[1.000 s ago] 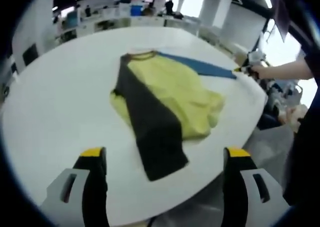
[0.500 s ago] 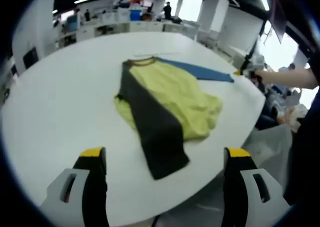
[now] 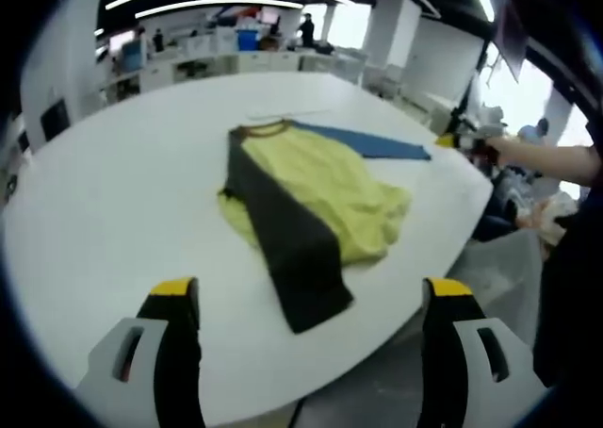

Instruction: Fold the garment on the visible template until the final outline fits inside the template.

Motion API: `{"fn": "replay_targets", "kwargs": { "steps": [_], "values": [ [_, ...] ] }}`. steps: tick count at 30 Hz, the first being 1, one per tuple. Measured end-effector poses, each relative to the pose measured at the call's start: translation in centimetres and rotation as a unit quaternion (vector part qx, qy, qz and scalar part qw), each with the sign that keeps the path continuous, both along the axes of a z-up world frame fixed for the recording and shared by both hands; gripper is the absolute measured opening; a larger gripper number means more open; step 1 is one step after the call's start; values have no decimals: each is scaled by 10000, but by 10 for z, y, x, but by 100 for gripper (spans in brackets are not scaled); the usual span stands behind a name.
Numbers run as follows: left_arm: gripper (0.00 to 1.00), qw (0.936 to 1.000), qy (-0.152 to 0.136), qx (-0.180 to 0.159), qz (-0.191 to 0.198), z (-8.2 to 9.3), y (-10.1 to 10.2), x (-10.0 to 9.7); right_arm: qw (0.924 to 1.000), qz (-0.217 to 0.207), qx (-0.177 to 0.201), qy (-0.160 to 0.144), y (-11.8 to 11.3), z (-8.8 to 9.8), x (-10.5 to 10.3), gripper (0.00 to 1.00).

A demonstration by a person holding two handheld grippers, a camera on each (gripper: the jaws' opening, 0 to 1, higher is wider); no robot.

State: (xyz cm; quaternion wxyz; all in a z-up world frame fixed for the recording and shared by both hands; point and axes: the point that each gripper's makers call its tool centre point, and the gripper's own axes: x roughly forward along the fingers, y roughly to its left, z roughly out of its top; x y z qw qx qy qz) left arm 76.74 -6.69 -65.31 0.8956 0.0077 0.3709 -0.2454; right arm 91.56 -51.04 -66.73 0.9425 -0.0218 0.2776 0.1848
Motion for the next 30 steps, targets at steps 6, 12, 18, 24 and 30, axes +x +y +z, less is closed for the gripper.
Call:
{"fn": "replay_targets", "kwargs": {
  "steps": [6, 12, 18, 24, 30],
  "values": [
    [95, 10000, -41, -30, 6, 3, 8, -7, 9995, 246, 160, -102, 28, 16, -17, 48],
    [95, 9999, -97, -127, 35, 7, 12, -9, 9982, 500, 258, -183, 55, 29, -31, 56],
    [95, 9998, -146, -119, -21, 12, 13, -13, 9958, 758, 433, -257, 83, 42, -49, 62],
    [95, 9997, -184, -126, -20, 14, 16, -18, 9925, 1083, 496, -292, 105, 50, -67, 67],
    [95, 9997, -194, -139, 8, 13, 18, -23, 9895, 1279, 558, -369, 117, 58, -79, 71]
  ]
}}
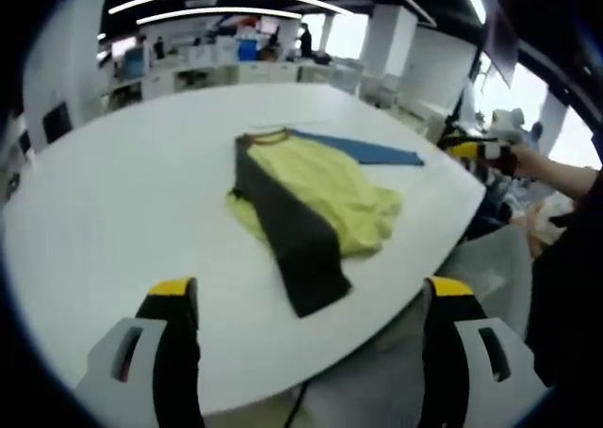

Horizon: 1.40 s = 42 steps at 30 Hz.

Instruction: Fold the garment on the visible template until the final outline fits inside the template.

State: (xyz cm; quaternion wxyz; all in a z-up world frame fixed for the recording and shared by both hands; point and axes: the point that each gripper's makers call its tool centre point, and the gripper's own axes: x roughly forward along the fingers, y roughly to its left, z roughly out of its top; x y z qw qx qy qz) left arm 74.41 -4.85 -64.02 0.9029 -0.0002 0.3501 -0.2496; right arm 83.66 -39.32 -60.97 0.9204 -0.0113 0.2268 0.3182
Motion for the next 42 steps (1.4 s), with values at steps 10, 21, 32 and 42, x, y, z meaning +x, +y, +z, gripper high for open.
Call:
{"fn": "replay_targets", "kwargs": {
  "steps": [10, 21, 32, 42],
  "values": [
    [95, 10000, -14, -34, 76, 0, 3, -4, 9999, 165, 0, 49, 7, 0, -16, 79],
    [95, 9999, -10, -62, 130, -1, 3, -5, 9993, 223, -107, 294, 3, -6, -31, 100],
    [95, 9999, -6, -81, 144, -1, 2, -7, 9989, 131, -161, 414, -5, -12, -39, 100],
    [95, 10000, 39, 25, 66, -6, 0, -11, 9984, 66, -273, 481, -13, -18, -46, 100]
  ]
}}
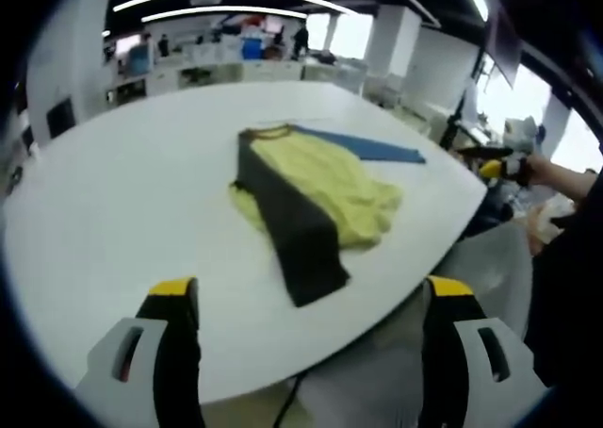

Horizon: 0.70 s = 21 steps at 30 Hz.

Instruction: Fold the garment on the visible template until the final outline fits inside the template.

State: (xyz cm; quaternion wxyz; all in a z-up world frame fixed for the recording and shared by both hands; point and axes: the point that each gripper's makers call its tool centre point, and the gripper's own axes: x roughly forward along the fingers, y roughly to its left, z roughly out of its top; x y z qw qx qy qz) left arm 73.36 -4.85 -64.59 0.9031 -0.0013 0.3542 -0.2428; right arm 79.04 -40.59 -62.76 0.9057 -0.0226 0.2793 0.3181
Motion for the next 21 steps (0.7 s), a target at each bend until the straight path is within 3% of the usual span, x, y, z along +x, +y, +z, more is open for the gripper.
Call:
{"fn": "replay_targets", "kwargs": {
  "steps": [6, 13, 21],
  "values": [
    [94, 9999, 54, -12, -95, -5, -7, 0, 10000, -31, -8, 33, -2, -2, -4, 100],
    [88, 9980, 226, 309, -510, -24, -24, -2, 10000, -58, -29, 18, -8, -2, -5, 100],
    [79, 9948, 283, 426, -878, -43, -46, 2, 9999, -84, -54, 32, -16, -4, -4, 100]
  ]
}}
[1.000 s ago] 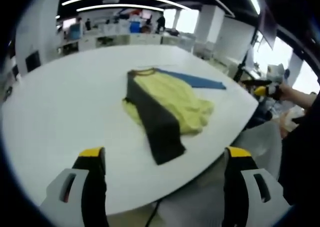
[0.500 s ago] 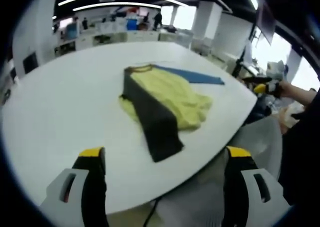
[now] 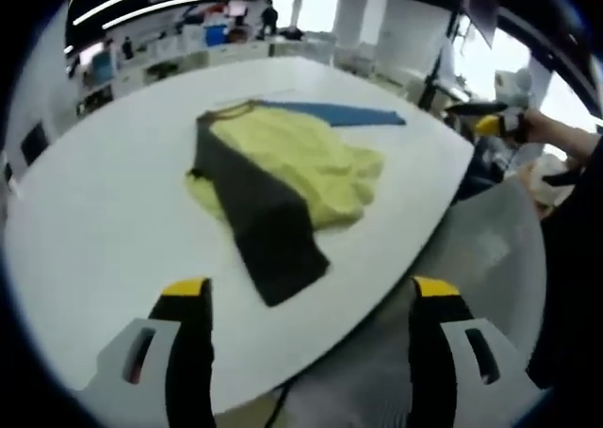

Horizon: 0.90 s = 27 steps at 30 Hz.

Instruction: Fold the garment on the visible template until the final outline fits inside the template.

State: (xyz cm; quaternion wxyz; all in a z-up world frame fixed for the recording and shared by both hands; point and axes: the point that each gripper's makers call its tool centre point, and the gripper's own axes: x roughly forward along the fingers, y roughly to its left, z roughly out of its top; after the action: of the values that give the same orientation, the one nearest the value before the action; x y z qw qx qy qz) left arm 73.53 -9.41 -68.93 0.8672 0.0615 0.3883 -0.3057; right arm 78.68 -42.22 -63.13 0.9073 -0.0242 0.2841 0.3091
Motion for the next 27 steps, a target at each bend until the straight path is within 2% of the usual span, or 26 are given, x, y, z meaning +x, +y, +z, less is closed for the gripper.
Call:
{"fn": "replay_targets", "kwargs": {
  "steps": [7, 15, 21, 27],
  "values": [
    [65, 9991, -80, 146, -390, -16, -16, 8, 10000, 14, 4, 34, 0, -4, 2, 100],
    [47, 9955, -37, 262, -912, -34, -40, 14, 10000, 81, 18, 55, 6, -6, 7, 100],
    [35, 9941, 2, 330, -1035, -47, -47, 21, 9999, 80, 26, 61, 7, -5, 10, 100],
    [29, 9903, 36, 517, -1292, -59, -53, 22, 10000, 40, 15, 89, 5, -7, 11, 100]
  ]
}}
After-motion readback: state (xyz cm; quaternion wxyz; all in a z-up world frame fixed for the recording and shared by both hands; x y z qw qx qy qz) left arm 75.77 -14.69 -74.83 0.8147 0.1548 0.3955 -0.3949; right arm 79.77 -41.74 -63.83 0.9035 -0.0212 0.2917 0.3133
